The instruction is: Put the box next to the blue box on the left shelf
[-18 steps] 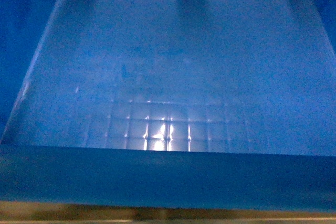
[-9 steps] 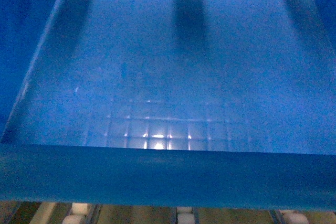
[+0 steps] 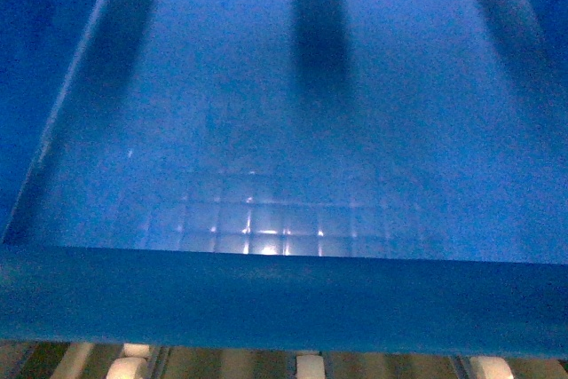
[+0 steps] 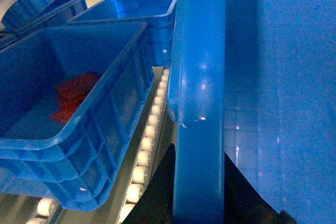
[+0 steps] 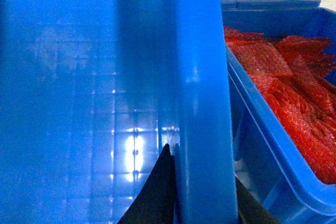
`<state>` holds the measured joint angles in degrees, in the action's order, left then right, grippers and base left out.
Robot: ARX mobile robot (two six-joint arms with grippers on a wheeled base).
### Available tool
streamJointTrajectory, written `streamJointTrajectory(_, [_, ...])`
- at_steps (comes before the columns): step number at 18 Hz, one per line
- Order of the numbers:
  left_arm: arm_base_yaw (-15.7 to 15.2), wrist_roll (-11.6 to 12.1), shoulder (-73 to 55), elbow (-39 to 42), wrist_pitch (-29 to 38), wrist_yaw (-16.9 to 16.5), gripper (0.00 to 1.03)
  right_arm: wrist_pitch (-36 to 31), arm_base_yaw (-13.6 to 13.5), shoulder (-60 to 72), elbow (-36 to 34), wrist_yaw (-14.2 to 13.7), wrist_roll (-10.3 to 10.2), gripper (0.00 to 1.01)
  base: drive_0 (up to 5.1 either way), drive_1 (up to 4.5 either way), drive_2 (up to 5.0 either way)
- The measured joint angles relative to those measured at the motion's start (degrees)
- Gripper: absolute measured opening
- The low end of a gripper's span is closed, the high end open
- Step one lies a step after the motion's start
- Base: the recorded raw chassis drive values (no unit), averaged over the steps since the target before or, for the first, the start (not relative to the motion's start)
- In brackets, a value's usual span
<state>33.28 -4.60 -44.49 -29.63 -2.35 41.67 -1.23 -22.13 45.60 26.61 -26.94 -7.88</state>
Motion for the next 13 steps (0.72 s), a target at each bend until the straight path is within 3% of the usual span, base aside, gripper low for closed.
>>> streamJointTrajectory(13, [0.0, 0.0, 0.0, 0.0, 0.0, 0.0, 0.12, 0.0, 0.0, 0.0, 0.0, -0.02, 0.0, 0.11, 0.0, 0.0, 0.0])
